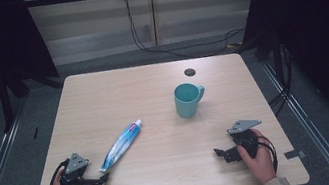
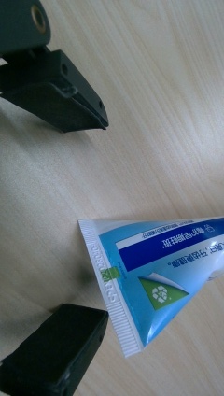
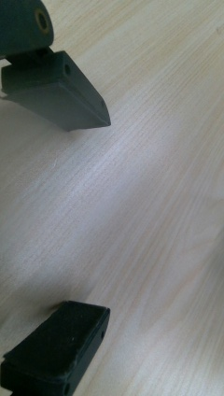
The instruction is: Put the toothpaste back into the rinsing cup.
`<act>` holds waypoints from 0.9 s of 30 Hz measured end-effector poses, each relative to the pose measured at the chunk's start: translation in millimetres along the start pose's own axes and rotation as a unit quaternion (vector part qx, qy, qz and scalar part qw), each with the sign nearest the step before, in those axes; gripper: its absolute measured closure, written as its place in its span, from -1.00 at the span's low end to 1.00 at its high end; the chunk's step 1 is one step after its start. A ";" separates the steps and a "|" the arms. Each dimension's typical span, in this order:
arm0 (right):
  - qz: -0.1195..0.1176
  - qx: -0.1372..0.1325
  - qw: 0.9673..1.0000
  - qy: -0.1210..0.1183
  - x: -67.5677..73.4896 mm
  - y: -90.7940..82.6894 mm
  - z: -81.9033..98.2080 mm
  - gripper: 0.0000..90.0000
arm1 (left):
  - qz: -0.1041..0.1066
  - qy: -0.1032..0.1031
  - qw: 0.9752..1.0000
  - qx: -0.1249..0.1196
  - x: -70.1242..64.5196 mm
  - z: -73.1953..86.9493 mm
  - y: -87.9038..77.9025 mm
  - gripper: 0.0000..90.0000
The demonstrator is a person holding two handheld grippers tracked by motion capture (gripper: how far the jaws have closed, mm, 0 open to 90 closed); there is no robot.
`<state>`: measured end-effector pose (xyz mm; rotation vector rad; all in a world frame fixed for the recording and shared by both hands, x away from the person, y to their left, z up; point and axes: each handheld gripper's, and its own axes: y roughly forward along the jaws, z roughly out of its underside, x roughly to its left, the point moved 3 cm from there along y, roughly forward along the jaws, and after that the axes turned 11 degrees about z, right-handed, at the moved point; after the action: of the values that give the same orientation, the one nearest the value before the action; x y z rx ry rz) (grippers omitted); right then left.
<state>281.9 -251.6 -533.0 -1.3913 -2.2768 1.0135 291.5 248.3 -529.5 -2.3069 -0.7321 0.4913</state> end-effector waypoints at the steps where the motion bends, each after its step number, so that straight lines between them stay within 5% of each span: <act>1: 0.000 0.000 1.000 0.000 0.0 0.0 0.0 -0.83 | 0.000 0.000 1.000 0.000 0.0 0.0 0.0 -0.84; 13: 0.001 0.000 1.000 -0.001 -0.1 0.0 0.0 -0.83 | -0.008 -0.011 1.000 0.004 -2.4 0.2 -0.8 -0.84; 18: 0.000 0.000 1.000 -0.001 -0.1 0.0 0.0 -0.83 | -0.012 -0.025 0.999 0.037 -5.4 -5.1 -1.2 -0.83; 27: 0.001 0.000 1.000 -0.001 -0.1 -0.1 -0.1 -0.83 | -0.002 -0.037 0.998 0.057 -7.4 -13.1 -1.2 -0.64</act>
<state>281.9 -251.7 -532.9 -1.3930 -2.2764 1.0155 292.1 238.3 -518.3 -2.1903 -0.7252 0.6049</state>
